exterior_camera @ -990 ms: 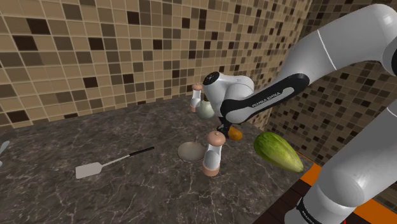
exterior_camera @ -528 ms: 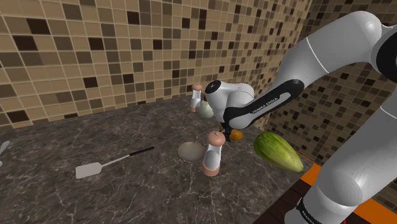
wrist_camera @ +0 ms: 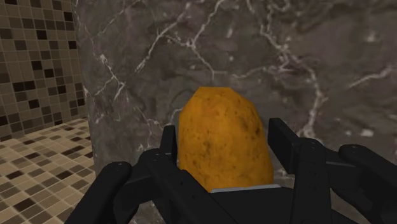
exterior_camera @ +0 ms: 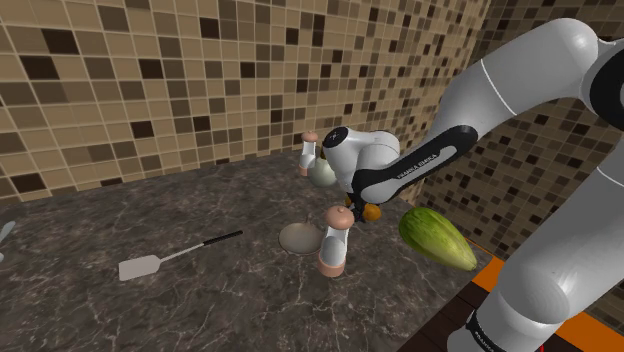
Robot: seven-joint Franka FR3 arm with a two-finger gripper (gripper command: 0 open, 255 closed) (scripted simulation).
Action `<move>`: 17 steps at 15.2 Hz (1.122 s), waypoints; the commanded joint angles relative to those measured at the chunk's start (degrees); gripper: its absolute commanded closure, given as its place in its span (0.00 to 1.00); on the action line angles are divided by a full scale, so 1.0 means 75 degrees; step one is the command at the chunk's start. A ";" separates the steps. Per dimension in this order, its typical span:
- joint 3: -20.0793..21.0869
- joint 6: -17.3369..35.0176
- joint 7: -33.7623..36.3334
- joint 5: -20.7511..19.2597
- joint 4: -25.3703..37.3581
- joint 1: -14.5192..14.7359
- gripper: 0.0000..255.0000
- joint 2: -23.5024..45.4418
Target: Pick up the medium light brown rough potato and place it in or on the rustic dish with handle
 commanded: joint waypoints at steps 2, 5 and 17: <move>0.0000 0.0000 0.0000 0.0000 0.0000 0.0000 1.00 0.0000; 0.0000 0.0001 0.0000 -0.0001 0.0001 0.0000 1.00 0.0001; -0.0025 -0.0625 -0.0621 0.0447 0.0231 0.0072 1.00 -0.0626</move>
